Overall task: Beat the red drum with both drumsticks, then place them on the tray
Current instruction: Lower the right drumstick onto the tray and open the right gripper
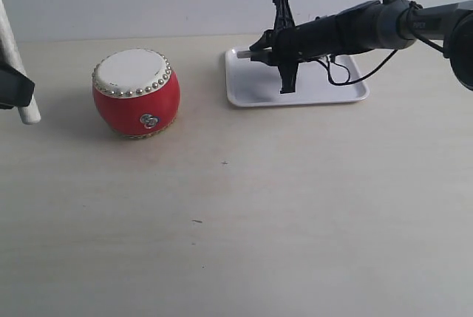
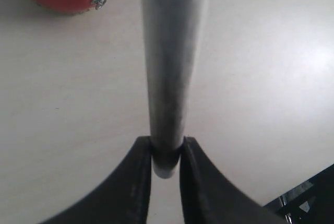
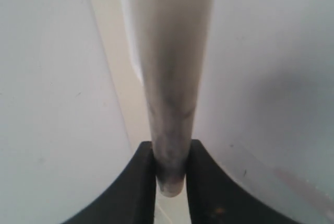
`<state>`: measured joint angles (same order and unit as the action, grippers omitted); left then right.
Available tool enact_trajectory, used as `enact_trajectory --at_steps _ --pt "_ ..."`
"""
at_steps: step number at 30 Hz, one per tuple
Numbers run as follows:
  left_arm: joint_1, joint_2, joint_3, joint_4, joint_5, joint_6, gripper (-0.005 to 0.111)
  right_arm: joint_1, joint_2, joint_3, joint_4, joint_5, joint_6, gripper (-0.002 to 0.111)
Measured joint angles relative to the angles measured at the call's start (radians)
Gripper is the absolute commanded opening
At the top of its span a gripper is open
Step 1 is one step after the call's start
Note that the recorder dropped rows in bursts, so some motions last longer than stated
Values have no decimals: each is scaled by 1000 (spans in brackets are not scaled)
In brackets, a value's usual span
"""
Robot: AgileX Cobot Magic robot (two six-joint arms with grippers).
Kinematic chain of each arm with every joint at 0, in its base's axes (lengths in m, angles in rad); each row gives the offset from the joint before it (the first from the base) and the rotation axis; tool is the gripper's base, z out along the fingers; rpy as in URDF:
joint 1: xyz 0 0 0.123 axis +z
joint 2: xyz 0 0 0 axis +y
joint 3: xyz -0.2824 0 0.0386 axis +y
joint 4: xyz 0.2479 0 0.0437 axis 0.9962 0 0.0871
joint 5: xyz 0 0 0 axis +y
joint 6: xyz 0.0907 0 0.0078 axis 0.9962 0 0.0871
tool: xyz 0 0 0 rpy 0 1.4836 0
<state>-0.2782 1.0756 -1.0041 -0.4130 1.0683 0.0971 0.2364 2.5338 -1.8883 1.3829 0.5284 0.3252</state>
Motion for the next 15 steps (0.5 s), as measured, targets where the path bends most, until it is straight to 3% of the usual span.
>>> enact_trajectory --at_steps 6,15 --pt "0 0 0 0 0 0 0 0 44 0 191 67 -126 4" --pt "0 0 0 0 34 0 0 0 51 0 223 54 -166 25"
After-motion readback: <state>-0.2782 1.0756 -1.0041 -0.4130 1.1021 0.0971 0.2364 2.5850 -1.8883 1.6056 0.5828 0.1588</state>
